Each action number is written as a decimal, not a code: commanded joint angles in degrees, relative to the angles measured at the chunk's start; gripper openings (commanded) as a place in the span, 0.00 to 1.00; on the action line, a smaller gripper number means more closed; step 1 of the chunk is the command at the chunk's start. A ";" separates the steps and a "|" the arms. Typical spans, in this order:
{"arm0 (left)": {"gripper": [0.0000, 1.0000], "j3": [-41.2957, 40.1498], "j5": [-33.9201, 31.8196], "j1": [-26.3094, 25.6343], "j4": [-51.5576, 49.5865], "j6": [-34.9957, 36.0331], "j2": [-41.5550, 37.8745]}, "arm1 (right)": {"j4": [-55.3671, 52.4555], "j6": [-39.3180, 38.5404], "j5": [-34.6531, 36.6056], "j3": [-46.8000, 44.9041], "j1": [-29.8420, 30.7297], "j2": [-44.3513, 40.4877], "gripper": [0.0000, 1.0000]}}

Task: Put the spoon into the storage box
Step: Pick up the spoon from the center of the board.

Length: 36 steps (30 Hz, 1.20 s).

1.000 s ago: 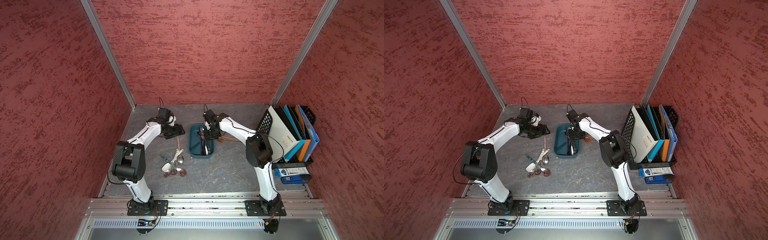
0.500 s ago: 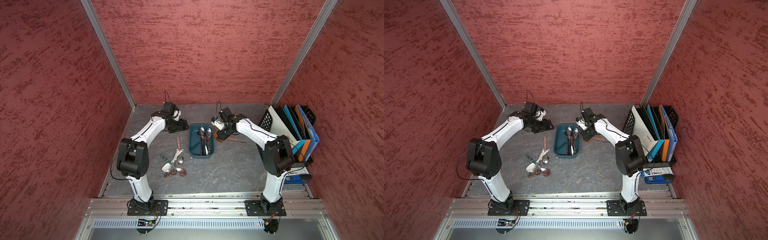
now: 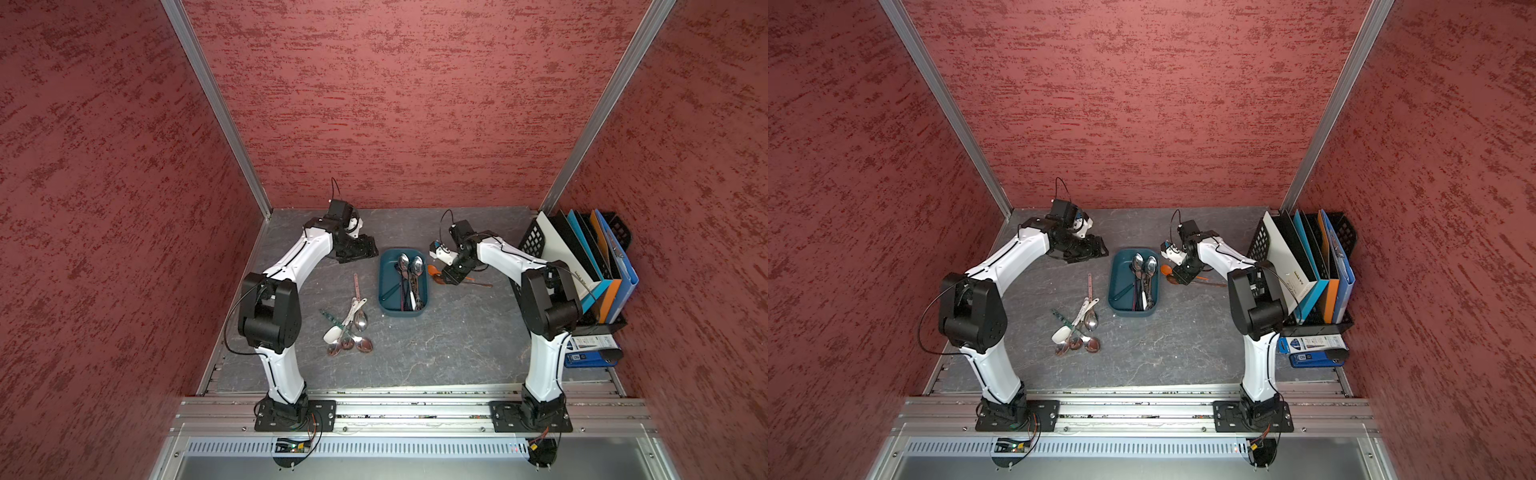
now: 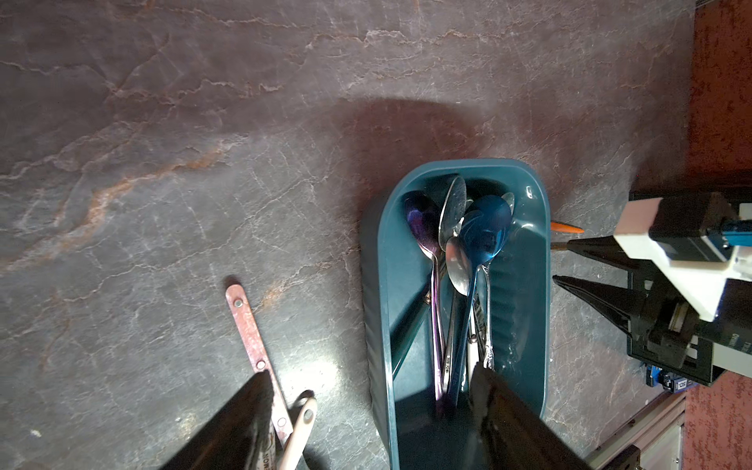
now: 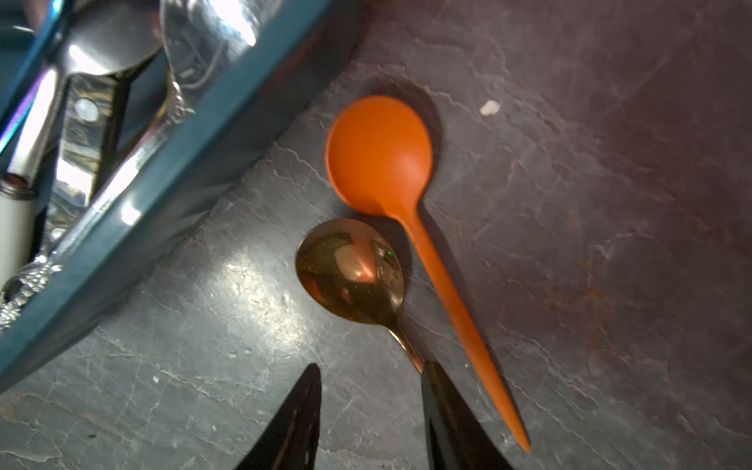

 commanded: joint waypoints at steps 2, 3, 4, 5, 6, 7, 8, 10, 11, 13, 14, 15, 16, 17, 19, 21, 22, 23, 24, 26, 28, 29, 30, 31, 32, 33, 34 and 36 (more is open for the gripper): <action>0.80 2.33 -0.40 -0.28 -1.25 0.40 1.80 | 2.62 -1.12 -0.76 -0.66 -0.97 1.39 0.43; 0.80 2.48 -0.41 -0.30 -1.34 0.35 1.95 | 2.94 -1.04 -0.81 -0.70 -1.14 1.60 0.43; 0.80 2.71 -0.41 -0.28 -1.38 0.36 2.12 | 3.13 -1.04 -0.76 -0.66 -1.26 1.81 0.43; 0.80 2.85 -0.32 -0.28 -1.43 0.33 2.28 | 3.20 -0.94 -0.74 -0.51 -1.28 2.10 0.43; 0.80 2.92 -0.33 -0.28 -1.47 0.40 2.37 | 3.04 -1.03 -0.83 -0.34 -1.35 2.47 0.43; 0.80 3.05 -0.33 -0.28 -1.43 0.39 2.48 | 2.77 -1.25 -0.83 -0.05 -1.53 2.91 0.43; 0.80 3.08 -0.28 -0.28 -1.55 0.37 2.56 | 2.39 -1.16 -0.82 0.27 -1.62 3.42 0.43; 0.80 3.01 -0.24 -0.28 -1.56 0.49 2.57 | 2.09 -1.13 -0.49 0.41 -1.86 4.18 0.43; 0.80 2.96 -0.28 -0.28 -1.55 0.47 2.65 | 1.88 -0.91 -0.43 0.43 -1.98 4.58 0.43; 0.80 2.86 -0.16 -0.28 -1.55 0.49 2.65 | 1.55 -0.40 -0.92 0.31 -2.29 4.92 0.43; 0.80 2.83 -0.15 -0.28 -1.56 0.49 2.65 | 1.31 -0.11 -1.00 0.05 -2.29 5.15 0.43; 0.80 2.82 -0.15 -0.28 -1.53 0.44 2.61 | 1.11 0.02 -0.94 -0.26 -2.38 5.25 0.42; 0.80 2.81 -0.15 -0.28 -1.56 0.56 2.72 | 1.08 0.56 -0.39 -0.63 -2.35 5.34 0.42; 0.80 2.77 -0.07 -0.28 -1.49 0.54 2.72 | 0.83 0.87 0.05 -0.89 -2.34 5.56 0.42; 0.80 2.80 0.09 -0.28 -1.56 0.56 2.91 | 0.25 2.10 0.81 -1.45 -2.37 5.78 0.40; 0.80 2.88 0.11 -0.33 -1.47 0.50 2.97 | -0.61 3.38 1.00 -2.20 -2.40 5.64 0.38; 0.80 2.82 0.11 -0.28 -1.47 0.63 3.01 | -0.84 4.59 1.54 -2.72 -2.34 5.52 0.37; 0.80 2.82 0.11 -0.28 -1.42 0.68 3.09 | -1.72 5.25 2.24 -2.94 -2.39 5.28 0.36; 0.80 3.05 0.12 -0.28 -1.51 0.80 3.17 | -2.53 6.01 2.77 -3.17 -2.41 5.05 0.35; 0.80 3.79 0.19 -0.11 -1.88 1.28 3.65 | -4.11 6.59 3.48 -4.14 -2.36 4.48 0.34; 0.80 5.15 0.35 0.07 -2.67 1.90 4.43 | -5.29 6.89 3.56 -5.05 -2.34 4.08 0.33; 0.80 5.75 0.43 0.16 -3.02 2.15 4.81 | -6.10 6.98 3.65 -5.41 -2.40 4.03 0.32; 0.80 6.34 0.58 0.24 -3.17 2.39 5.04 | -6.74 7.27 3.65 -5.73 -2.42 4.06 0.31; 0.80 6.60 0.74 0.41 -3.16 2.45 5.18 | -7.37 7.79 3.45 -6.17 -2.41 3.94 0.30; 0.80 6.75 1.11 0.51 -3.14 2.44 5.29 | -7.87 8.13 2.95 -6.41 -2.34 3.90 0.29; 0.80 6.74 1.40 0.76 -2.97 2.29 5.35 | -8.35 8.62 2.71 -6.81 -2.29 3.81 0.28; 0.80 6.66 1.59 1.01 -2.80 2.32 5.33 | -8.94 9.02 2.43 -7.16 -2.27 3.61 0.27; 0.80 6.40 1.87 1.38 -2.61 2.18 5.27 | -9.84 9.30 2.25 -8.11 -2.04 3.13 0.24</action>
